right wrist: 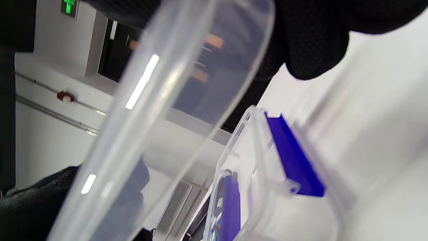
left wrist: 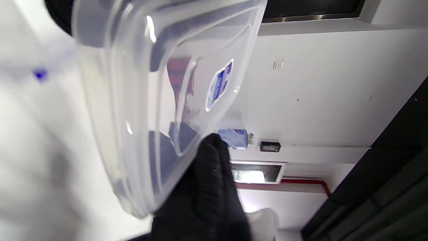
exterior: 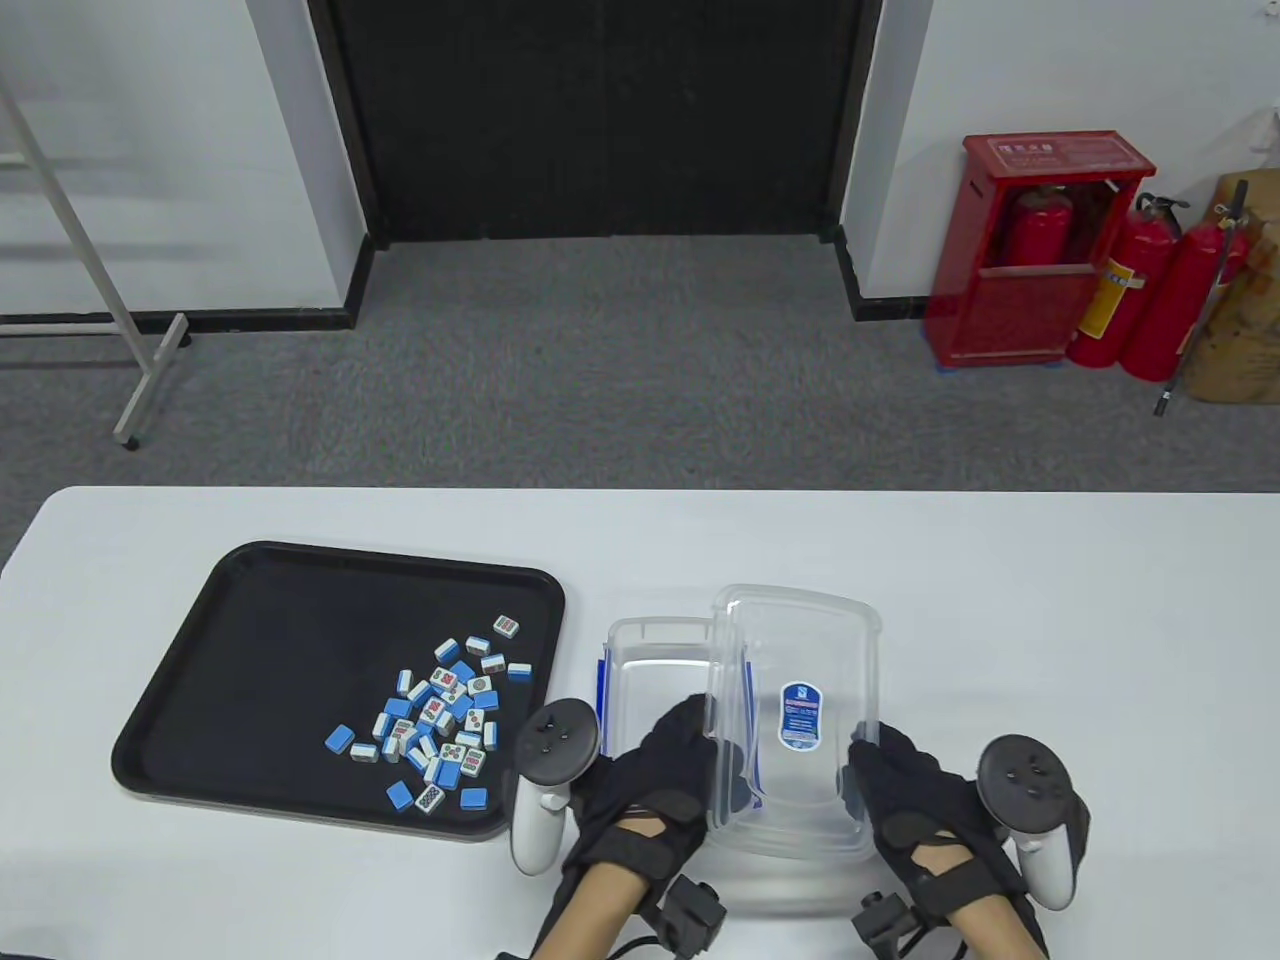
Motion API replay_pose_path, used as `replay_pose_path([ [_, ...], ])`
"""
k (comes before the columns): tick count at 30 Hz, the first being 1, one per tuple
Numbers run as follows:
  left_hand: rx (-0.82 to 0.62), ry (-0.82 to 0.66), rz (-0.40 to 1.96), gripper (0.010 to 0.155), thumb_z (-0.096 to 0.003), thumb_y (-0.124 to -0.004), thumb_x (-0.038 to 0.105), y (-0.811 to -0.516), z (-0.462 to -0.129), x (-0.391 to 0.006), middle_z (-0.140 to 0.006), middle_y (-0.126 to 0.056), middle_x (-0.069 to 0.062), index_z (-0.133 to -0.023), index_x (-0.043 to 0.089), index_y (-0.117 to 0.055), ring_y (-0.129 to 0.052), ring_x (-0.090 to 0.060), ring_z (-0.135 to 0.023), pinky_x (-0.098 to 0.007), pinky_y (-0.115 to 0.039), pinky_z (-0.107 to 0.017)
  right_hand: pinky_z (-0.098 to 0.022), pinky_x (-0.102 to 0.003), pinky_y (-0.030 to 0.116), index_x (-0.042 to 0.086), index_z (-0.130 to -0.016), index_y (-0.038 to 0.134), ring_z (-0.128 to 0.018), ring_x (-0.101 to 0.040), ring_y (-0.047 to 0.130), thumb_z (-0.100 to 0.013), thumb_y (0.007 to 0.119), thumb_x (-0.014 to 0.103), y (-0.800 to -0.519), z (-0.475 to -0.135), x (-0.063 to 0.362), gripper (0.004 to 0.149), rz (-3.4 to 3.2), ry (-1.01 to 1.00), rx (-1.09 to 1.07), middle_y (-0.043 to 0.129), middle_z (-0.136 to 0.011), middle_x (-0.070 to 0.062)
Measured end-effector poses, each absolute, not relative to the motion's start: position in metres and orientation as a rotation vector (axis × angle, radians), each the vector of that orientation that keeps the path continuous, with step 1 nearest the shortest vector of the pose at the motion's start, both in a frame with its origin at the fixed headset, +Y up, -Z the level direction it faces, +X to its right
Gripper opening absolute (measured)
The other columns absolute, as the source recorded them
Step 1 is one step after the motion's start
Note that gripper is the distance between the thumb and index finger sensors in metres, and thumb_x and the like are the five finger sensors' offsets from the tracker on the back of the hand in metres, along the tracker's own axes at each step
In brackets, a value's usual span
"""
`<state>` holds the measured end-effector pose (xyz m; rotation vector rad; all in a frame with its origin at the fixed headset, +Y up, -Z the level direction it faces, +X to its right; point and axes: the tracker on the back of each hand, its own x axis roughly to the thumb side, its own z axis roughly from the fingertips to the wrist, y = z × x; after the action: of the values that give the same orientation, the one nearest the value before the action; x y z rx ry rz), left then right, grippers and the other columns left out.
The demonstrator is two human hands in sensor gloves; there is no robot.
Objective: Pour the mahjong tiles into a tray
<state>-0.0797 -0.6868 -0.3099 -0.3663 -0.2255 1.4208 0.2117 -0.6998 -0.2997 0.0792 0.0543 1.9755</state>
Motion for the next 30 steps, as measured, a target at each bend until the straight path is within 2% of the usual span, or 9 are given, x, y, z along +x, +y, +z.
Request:
replay_pose_path([
  [4,-0.295,-0.182,1.422,0.057,-0.0551,-0.065,0.026,-0.682,-0.316,-0.114,-0.084,-0.075,-0.027,-0.107,0.007,-0.049,-0.096,-0.040,-0.057,-0.058,-0.077,-0.047,-0.030,-0.062,0.067,-0.011,-0.089,0.055,-0.049,-0.050,0.082,-0.046,0.065,0.046,-0.691,-0.318,0.175,0.072,2.068,0.031,0.125,0.083,-0.065,-0.029],
  [6,-0.273,-0.176,1.393,0.057,-0.0557,-0.066,0.027,-0.684,-0.322,-0.129,-0.087,-0.071,-0.027,-0.107,0.008,-0.051,-0.093,-0.042,-0.061,-0.059,-0.074,-0.049,-0.030,-0.061,0.068,-0.010,-0.089,0.057,-0.049,-0.050,0.082,-0.047,0.064,0.047,-0.691,-0.326,0.161,0.072,2.127,0.012,0.160,0.084,-0.065,-0.028],
  [8,-0.243,-0.157,1.319,0.056,-0.0558,-0.067,0.028,-0.692,-0.329,-0.143,-0.091,-0.064,-0.028,-0.107,0.009,-0.054,-0.087,-0.044,-0.066,-0.061,-0.069,-0.052,-0.030,-0.062,0.067,-0.010,-0.088,0.060,-0.050,-0.051,0.082,-0.046,0.065,0.047,-0.699,-0.333,0.150,0.071,2.146,-0.011,0.156,0.085,-0.064,-0.028],
  [10,-0.218,-0.147,1.243,0.056,-0.0555,-0.068,0.030,-0.703,-0.334,-0.149,-0.091,-0.064,-0.027,-0.106,0.009,-0.057,-0.087,-0.042,-0.064,-0.059,-0.070,-0.051,-0.031,-0.063,0.066,-0.009,-0.088,0.061,-0.051,-0.052,0.081,-0.046,0.065,0.047,-0.708,-0.339,0.145,0.070,2.180,-0.014,0.151,0.084,-0.064,-0.029],
  [13,-0.208,-0.116,1.170,0.056,-0.0537,-0.070,0.030,-0.730,-0.344,-0.151,-0.091,-0.061,-0.028,-0.104,0.006,-0.061,-0.083,-0.044,-0.064,-0.061,-0.066,-0.051,-0.037,-0.065,0.062,-0.006,-0.089,0.062,-0.059,-0.054,0.075,-0.046,0.065,0.047,-0.724,-0.348,0.141,0.069,2.274,-0.043,0.150,0.080,-0.069,-0.030],
  [16,-0.257,-0.124,1.158,0.058,-0.0551,-0.068,0.033,-0.745,-0.350,-0.148,-0.095,-0.053,-0.027,-0.107,0.009,-0.056,-0.077,-0.045,-0.070,-0.061,-0.061,-0.055,-0.041,-0.066,0.060,-0.004,-0.090,0.062,-0.065,-0.055,0.071,-0.046,0.065,0.048,-0.734,-0.350,0.143,0.068,2.295,-0.048,0.132,0.077,-0.073,-0.030],
  [23,-0.286,-0.122,1.047,0.061,-0.0556,-0.067,0.037,-0.759,-0.349,-0.142,-0.096,-0.051,-0.028,-0.109,0.013,-0.050,-0.074,-0.047,-0.071,-0.062,-0.059,-0.055,-0.043,-0.067,0.059,-0.004,-0.091,0.061,-0.067,-0.056,0.068,-0.046,0.063,0.049,-0.751,-0.352,0.145,0.069,2.315,0.026,0.089,0.074,-0.076,-0.031],
  [30,-0.338,-0.067,1.137,0.061,-0.0574,-0.065,0.040,-0.773,-0.356,-0.147,-0.097,-0.050,-0.027,-0.112,0.019,-0.046,-0.074,-0.046,-0.071,-0.061,-0.058,-0.056,-0.042,-0.067,0.060,-0.005,-0.091,0.061,-0.066,-0.057,0.069,-0.047,0.062,0.050,-0.760,-0.357,0.142,0.071,2.298,0.047,0.071,0.075,-0.075,-0.032],
])
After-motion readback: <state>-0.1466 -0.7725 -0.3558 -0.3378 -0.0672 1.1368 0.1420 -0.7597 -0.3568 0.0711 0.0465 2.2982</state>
